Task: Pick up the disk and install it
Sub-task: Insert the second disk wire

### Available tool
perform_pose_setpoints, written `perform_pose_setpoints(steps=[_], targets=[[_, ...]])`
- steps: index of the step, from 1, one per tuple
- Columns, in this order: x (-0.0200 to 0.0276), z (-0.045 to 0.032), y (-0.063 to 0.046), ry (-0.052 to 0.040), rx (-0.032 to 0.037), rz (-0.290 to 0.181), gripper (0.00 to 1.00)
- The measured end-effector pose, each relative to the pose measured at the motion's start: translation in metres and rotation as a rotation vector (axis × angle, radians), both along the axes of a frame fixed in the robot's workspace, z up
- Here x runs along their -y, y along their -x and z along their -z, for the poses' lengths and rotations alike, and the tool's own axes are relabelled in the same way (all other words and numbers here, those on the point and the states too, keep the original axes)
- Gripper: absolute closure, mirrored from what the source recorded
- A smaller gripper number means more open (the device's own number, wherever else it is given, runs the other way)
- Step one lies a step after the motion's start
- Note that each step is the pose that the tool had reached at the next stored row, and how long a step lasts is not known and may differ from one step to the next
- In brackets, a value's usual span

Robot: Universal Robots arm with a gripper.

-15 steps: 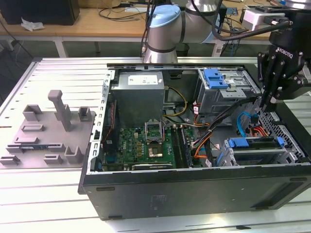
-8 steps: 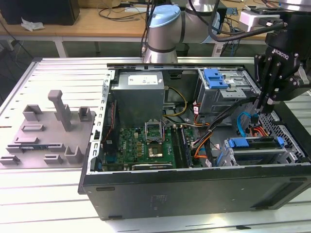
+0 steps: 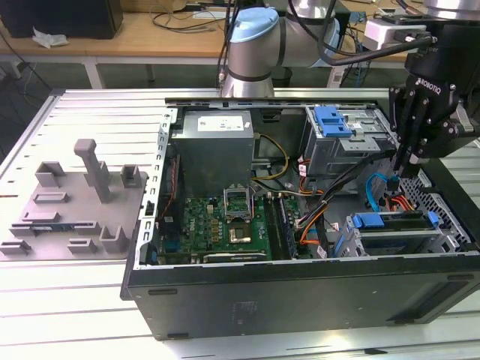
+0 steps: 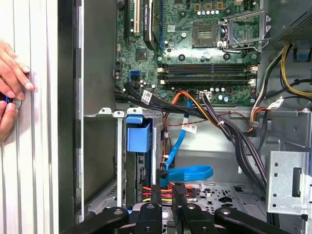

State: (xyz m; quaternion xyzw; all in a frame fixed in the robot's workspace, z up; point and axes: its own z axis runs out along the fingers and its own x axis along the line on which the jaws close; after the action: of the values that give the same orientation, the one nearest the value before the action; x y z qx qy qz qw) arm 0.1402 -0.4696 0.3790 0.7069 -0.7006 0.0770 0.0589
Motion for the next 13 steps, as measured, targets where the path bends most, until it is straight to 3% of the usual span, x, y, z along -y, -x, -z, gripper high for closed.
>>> perform_pose_setpoints(steps=[8, 13], targets=[[-0.0041, 0.0054, 0.0014, 0.0094, 0.0004, 0.0, 0.76], [-0.0042, 0.0074, 0.0037, 0.0156, 0.0004, 0.0, 0.76]])
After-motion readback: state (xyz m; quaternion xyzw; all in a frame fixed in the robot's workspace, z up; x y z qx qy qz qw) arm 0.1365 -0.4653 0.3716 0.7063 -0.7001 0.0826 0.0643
